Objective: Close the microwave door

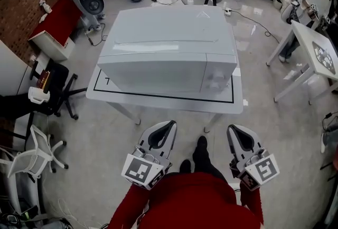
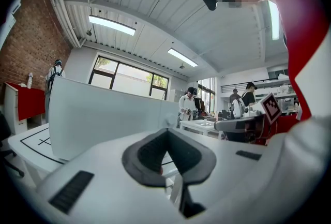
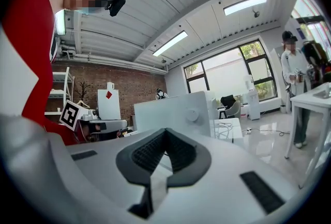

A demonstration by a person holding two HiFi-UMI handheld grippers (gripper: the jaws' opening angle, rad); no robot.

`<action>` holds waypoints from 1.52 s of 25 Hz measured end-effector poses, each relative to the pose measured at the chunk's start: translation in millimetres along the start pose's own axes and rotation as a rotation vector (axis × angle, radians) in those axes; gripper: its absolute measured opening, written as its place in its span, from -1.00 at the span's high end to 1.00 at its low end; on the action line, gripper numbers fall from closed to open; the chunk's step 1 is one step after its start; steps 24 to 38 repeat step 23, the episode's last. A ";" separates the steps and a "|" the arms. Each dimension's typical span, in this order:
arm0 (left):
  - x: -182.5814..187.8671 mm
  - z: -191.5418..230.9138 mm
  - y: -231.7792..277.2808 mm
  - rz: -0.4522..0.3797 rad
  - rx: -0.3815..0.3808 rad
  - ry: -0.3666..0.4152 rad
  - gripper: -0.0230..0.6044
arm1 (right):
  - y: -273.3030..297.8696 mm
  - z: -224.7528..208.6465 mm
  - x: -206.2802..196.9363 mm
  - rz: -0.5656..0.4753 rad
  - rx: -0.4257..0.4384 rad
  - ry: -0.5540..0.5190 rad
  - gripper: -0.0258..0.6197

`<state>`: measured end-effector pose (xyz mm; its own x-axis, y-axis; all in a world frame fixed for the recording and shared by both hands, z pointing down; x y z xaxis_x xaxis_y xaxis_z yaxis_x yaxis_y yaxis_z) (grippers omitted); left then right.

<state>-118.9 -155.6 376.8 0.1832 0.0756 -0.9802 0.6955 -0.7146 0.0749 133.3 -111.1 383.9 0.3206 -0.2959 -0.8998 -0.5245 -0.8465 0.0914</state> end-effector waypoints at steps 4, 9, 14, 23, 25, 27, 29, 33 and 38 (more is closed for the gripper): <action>-0.3 -0.1 -0.5 -0.001 0.005 -0.006 0.89 | 0.9 -0.7 -1.3 -0.001 0.001 0.011 0.88; -2.9 1.0 -0.1 0.006 0.009 -0.014 0.89 | 2.3 -2.9 -2.5 -0.004 -0.011 0.020 0.88; -2.1 -2.0 2.4 0.010 0.006 -0.026 0.89 | 3.1 -0.9 2.9 -0.018 0.001 0.025 0.88; -2.1 -3.9 2.2 0.016 -0.003 -0.020 0.89 | 0.8 -4.5 -0.3 -0.005 -0.029 0.011 0.88; -2.1 -3.9 2.2 0.016 -0.003 -0.020 0.89 | 0.8 -4.5 -0.3 -0.005 -0.029 0.011 0.88; -2.1 -3.9 2.2 0.016 -0.003 -0.020 0.89 | 0.8 -4.5 -0.3 -0.005 -0.029 0.011 0.88; -2.1 -3.9 2.2 0.016 -0.003 -0.020 0.89 | 0.8 -4.5 -0.3 -0.005 -0.029 0.011 0.88; -2.1 -3.9 2.2 0.016 -0.003 -0.020 0.89 | 0.8 -4.5 -0.3 -0.005 -0.029 0.011 0.88; -2.1 -3.9 2.2 0.016 -0.003 -0.020 0.89 | 0.8 -4.5 -0.3 -0.005 -0.029 0.011 0.88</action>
Point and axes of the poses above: the fingertips, and each gripper's own axes: y forward along the fingers, z to its left, x out of its top, the point moved 8 cm from there along -y, backward along the fingers, and after that the axes turned 15 degrees about y, right-handed, at the moved point
